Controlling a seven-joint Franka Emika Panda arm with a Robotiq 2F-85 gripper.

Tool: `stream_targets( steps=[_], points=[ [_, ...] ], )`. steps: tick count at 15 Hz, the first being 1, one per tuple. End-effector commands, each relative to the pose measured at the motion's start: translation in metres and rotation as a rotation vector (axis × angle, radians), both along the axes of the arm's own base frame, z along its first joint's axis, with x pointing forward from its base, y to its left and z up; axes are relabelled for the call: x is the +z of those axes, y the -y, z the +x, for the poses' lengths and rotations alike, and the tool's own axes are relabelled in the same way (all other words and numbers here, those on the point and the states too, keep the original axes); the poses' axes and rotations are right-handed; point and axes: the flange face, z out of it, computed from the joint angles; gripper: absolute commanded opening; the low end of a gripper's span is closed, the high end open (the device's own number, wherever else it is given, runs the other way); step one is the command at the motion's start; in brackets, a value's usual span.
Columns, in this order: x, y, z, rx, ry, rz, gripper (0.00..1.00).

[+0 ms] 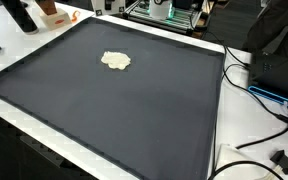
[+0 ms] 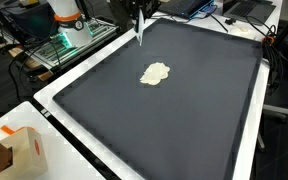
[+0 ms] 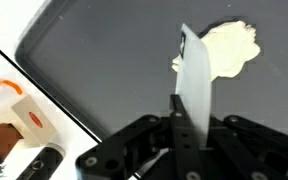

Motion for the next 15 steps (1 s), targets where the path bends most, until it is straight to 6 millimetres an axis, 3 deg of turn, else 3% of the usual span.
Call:
stream_targets(
  steps=[1,9,15],
  points=[
    [-0.020,0.004,0.011,-0.157,-0.027,-0.124,0.01],
    [-0.064,0.005,0.032,-0.363,-0.131,-0.282,0.01],
    [-0.099,0.001,0.050,-0.401,-0.203,-0.366,0.01]
  ],
)
